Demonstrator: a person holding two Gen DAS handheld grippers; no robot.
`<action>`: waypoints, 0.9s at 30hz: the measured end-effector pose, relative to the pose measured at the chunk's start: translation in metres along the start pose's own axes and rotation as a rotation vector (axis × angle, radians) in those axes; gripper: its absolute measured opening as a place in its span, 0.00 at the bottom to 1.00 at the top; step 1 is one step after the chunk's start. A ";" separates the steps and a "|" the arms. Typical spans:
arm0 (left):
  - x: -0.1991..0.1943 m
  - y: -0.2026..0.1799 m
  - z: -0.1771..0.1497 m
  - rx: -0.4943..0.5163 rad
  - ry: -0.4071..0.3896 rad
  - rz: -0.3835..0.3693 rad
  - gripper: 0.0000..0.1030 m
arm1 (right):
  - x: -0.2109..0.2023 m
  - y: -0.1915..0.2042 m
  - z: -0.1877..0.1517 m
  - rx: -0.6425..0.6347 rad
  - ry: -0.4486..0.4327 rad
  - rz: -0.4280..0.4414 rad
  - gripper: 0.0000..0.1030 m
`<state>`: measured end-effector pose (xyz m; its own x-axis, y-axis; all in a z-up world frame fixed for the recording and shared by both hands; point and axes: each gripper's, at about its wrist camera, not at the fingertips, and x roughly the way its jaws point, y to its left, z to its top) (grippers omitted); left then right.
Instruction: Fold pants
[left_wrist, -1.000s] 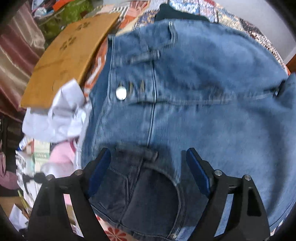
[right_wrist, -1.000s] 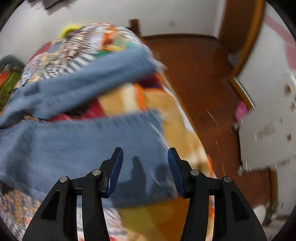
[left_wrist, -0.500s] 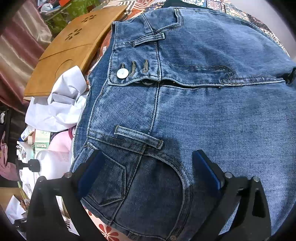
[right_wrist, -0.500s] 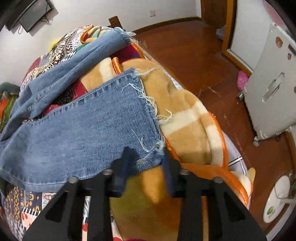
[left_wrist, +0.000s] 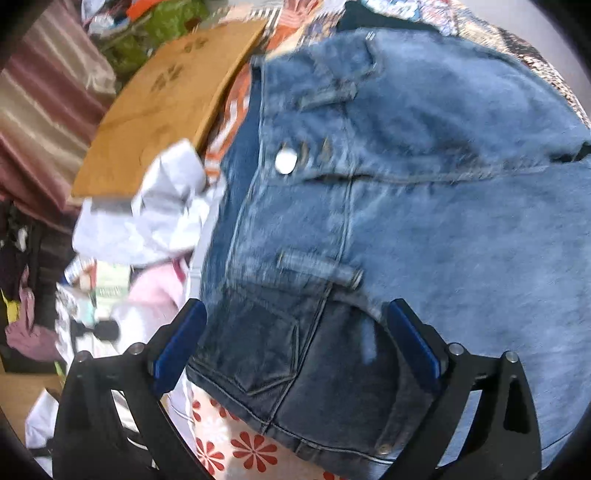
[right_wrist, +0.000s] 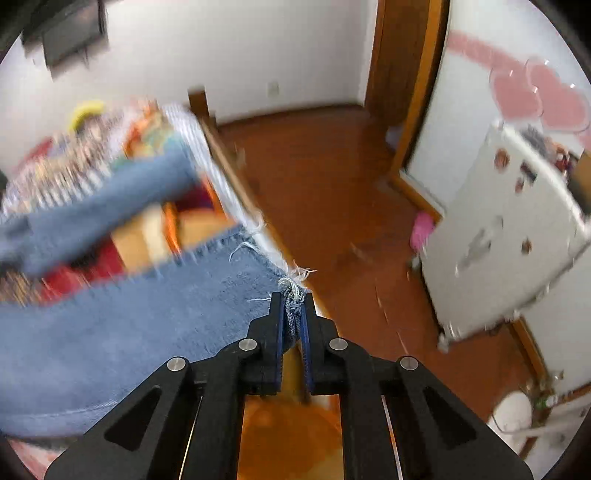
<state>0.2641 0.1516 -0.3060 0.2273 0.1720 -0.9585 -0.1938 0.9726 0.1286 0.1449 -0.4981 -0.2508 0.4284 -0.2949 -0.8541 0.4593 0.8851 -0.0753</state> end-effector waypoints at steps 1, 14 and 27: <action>0.006 0.001 -0.004 -0.010 0.014 -0.006 0.96 | 0.009 -0.002 -0.012 -0.006 0.035 0.000 0.07; -0.012 0.007 0.016 0.002 -0.065 -0.038 0.96 | -0.071 0.052 0.043 -0.218 -0.102 -0.031 0.35; -0.066 0.019 0.060 0.139 -0.170 -0.023 0.97 | -0.136 0.301 0.099 -0.622 -0.343 0.488 0.65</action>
<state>0.3026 0.1684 -0.2253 0.3898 0.1625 -0.9065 -0.0562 0.9867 0.1527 0.3024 -0.2276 -0.1064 0.7242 0.1663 -0.6692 -0.3043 0.9479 -0.0938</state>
